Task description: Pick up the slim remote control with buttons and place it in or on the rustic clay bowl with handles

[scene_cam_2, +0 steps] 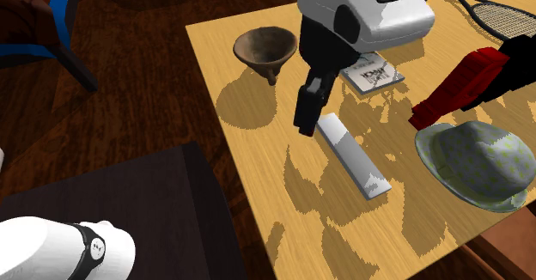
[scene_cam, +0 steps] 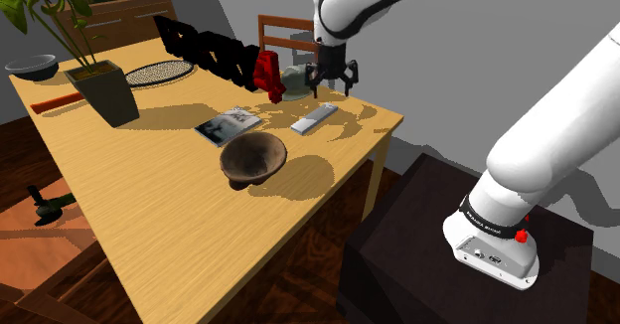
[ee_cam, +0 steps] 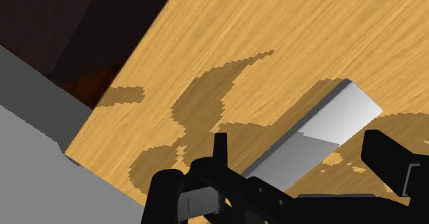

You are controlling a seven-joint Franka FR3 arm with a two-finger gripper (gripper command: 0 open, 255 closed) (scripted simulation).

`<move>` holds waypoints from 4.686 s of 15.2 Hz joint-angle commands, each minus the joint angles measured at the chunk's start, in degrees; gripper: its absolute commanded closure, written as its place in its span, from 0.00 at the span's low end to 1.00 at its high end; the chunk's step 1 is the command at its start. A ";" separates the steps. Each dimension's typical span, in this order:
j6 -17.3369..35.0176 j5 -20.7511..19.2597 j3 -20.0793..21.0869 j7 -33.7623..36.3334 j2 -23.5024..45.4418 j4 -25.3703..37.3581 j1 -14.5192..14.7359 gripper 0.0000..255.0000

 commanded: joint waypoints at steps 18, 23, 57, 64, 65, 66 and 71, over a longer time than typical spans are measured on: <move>12.75 -6.11 -2.57 30.90 26.43 11.53 -1.78 0.00; 12.75 -6.11 -2.57 30.90 26.43 11.53 -1.78 0.00; -2.34 -2.90 -1.72 28.61 17.99 18.51 -2.46 1.00; -7.39 -2.34 -1.65 28.18 16.41 22.04 -2.54 1.00; -8.12 -2.28 -1.65 28.13 16.23 22.60 -2.54 1.00; -8.85 -2.22 -1.64 28.09 16.06 23.17 -2.55 1.00; -9.78 -1.84 0.08 31.66 14.48 22.50 -0.56 1.00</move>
